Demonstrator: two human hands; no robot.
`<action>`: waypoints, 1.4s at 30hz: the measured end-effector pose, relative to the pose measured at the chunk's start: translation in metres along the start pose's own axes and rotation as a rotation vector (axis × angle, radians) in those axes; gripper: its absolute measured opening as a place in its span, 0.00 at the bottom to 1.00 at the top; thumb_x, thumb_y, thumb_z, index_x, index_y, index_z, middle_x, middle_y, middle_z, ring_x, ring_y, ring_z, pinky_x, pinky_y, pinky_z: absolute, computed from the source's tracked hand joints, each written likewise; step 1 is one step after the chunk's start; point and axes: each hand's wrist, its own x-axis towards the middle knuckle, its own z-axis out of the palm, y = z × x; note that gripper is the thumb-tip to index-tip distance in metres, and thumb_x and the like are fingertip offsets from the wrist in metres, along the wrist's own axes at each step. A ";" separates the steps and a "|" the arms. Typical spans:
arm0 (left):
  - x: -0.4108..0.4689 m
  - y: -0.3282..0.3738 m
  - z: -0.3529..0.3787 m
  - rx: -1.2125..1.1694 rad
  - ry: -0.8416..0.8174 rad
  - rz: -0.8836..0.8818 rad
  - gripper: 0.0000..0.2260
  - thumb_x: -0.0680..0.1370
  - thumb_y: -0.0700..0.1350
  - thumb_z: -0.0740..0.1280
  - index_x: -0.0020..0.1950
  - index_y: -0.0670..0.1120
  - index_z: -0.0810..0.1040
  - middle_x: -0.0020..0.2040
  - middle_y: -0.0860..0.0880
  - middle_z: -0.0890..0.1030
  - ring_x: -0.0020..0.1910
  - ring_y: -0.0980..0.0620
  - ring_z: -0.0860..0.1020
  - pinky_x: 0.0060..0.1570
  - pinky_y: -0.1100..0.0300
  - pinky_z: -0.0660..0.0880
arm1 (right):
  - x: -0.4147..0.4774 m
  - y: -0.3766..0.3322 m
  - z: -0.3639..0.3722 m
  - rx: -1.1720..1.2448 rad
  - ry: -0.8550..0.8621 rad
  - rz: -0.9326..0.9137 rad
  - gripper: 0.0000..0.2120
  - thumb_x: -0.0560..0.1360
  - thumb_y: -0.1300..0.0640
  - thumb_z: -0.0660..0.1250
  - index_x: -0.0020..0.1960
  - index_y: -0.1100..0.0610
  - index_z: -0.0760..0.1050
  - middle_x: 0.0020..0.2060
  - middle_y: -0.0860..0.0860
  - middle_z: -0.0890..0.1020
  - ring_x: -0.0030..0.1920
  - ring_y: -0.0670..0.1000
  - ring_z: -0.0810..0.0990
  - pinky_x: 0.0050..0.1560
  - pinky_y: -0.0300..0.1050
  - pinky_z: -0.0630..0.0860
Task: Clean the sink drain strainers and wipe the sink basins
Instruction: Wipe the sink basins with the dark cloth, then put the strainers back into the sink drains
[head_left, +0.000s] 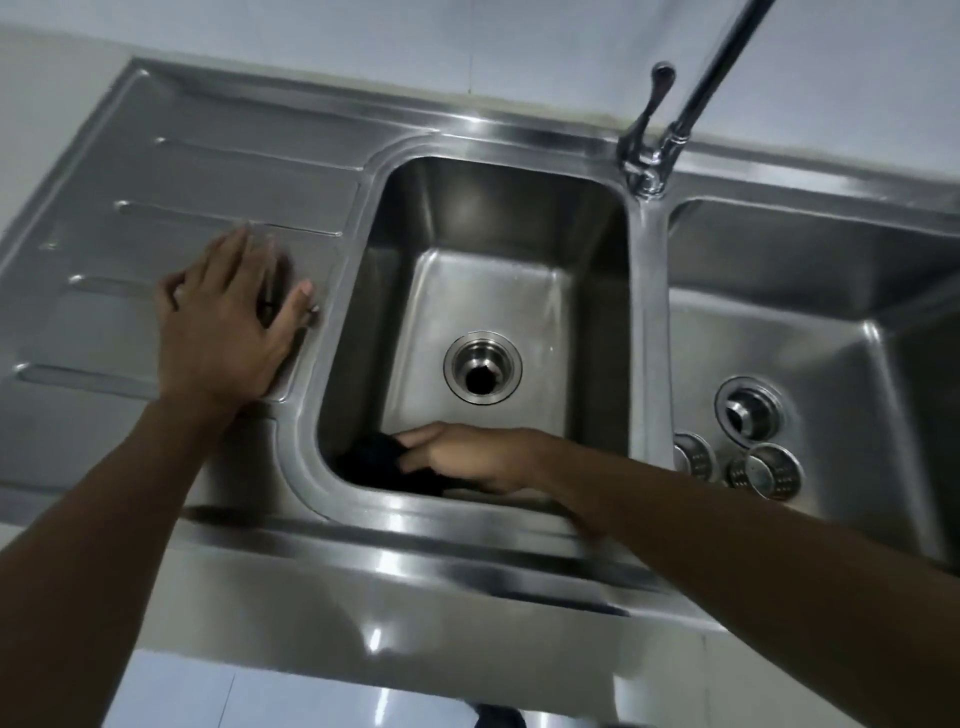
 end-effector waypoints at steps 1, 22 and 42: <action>-0.001 0.002 0.000 0.001 -0.025 -0.012 0.30 0.83 0.65 0.54 0.78 0.47 0.67 0.80 0.42 0.66 0.77 0.40 0.66 0.72 0.41 0.61 | -0.009 -0.005 -0.001 0.056 -0.014 -0.012 0.19 0.80 0.67 0.60 0.69 0.59 0.76 0.57 0.52 0.84 0.52 0.49 0.82 0.53 0.38 0.78; -0.041 0.479 0.015 -0.331 -0.114 0.394 0.25 0.84 0.62 0.56 0.74 0.48 0.73 0.67 0.45 0.81 0.68 0.47 0.77 0.70 0.46 0.62 | -0.417 0.130 -0.205 0.809 0.559 -0.389 0.17 0.81 0.66 0.54 0.65 0.61 0.75 0.50 0.58 0.83 0.44 0.52 0.85 0.39 0.43 0.81; -0.145 0.763 0.065 -0.434 -0.432 0.790 0.37 0.80 0.73 0.49 0.82 0.51 0.61 0.83 0.50 0.61 0.81 0.52 0.59 0.78 0.43 0.56 | -0.605 0.336 -0.263 -0.781 1.222 0.453 0.29 0.80 0.50 0.62 0.80 0.53 0.60 0.79 0.62 0.58 0.74 0.69 0.64 0.72 0.63 0.68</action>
